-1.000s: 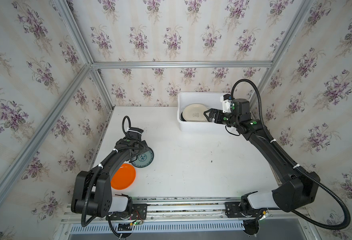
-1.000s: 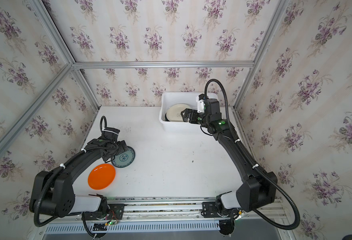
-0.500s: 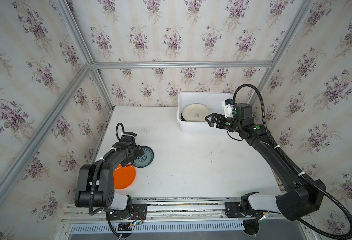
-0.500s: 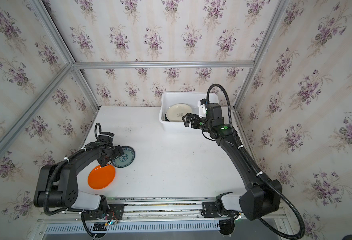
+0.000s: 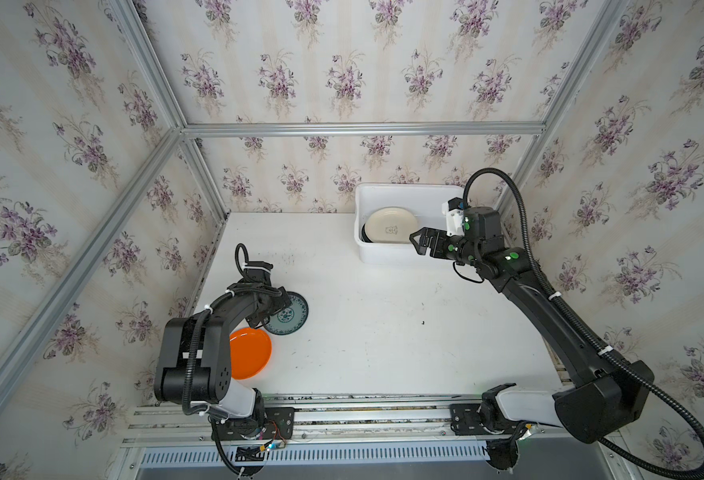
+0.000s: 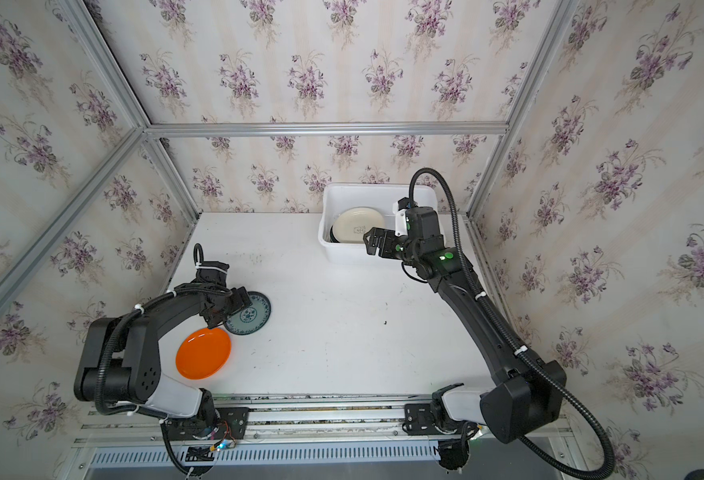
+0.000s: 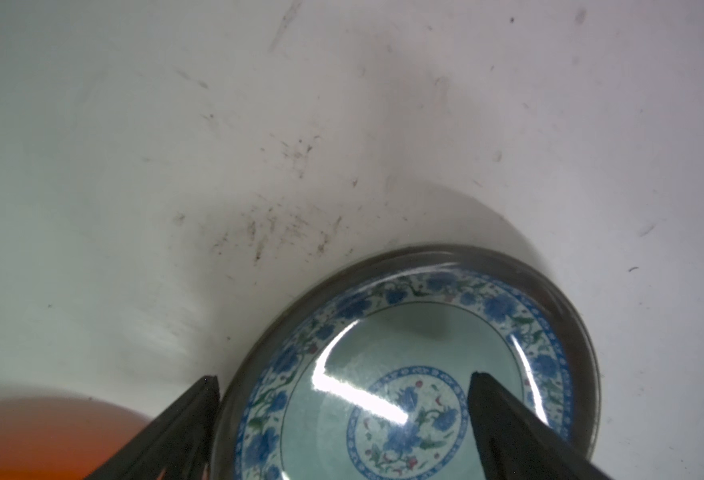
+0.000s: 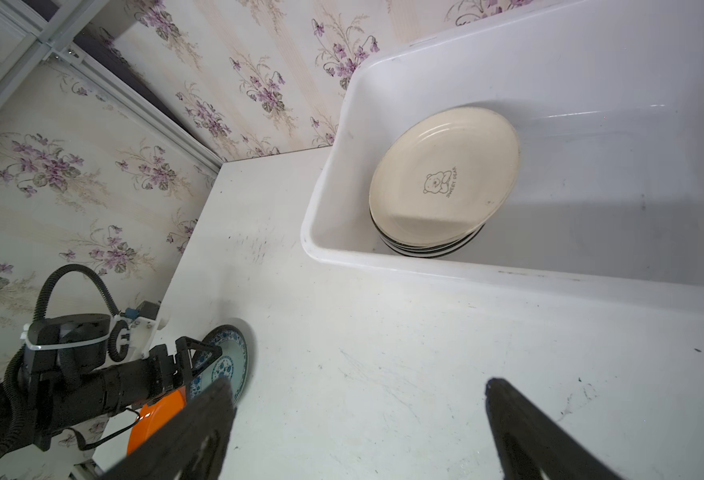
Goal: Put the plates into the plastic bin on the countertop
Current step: 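Raise the right gripper from the bin while the left gripper lowers onto the blue plate, then close the left gripper on the blue plate's rim and lift it on edge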
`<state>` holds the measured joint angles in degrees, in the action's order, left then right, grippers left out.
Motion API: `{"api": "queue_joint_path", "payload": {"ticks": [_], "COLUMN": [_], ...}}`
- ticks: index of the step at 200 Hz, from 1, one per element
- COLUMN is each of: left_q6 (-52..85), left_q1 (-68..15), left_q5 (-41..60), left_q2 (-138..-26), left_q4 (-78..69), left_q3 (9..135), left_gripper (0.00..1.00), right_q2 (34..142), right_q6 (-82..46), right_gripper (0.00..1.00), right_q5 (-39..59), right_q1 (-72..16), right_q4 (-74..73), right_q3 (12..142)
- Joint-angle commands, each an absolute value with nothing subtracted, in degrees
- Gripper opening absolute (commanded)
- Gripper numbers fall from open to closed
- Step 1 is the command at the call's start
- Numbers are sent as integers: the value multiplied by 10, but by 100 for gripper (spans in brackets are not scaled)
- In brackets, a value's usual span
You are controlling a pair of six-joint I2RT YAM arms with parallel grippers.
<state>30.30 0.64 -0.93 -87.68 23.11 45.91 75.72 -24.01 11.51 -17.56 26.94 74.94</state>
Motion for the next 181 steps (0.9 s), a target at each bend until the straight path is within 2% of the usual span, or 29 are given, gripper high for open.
{"api": "queue_joint_path", "payload": {"ticks": [1,32,73,150,153,161,181], "left_q6": [289,285,284,287,287,282,280], "left_q1": [5,0,-23,-83,-85,-89,-100], "left_q5": [23,38,51,61,62,64,66], "left_q2": [-874,-858,-878,-905,-907,-912,-920], "left_q4": [211,193,189,174,174,173,174], "left_q3": [460,451,466,494,495,499,505], "left_gripper": [92,78,73,56,52,49,49], "right_q2": [761,765,774,775,775,776,779], "right_q6": [-237,-244,-248,-243,-243,-243,-245], "right_gripper": [96,96,95,89,89,88,86], "right_q5": [109,111,121,116,116,116,119], "right_q1": [-178,-178,-179,-179,-179,-179,-179], "right_q4": [266,261,258,261,261,261,260], "right_q3": [759,758,758,755,755,755,755]}}
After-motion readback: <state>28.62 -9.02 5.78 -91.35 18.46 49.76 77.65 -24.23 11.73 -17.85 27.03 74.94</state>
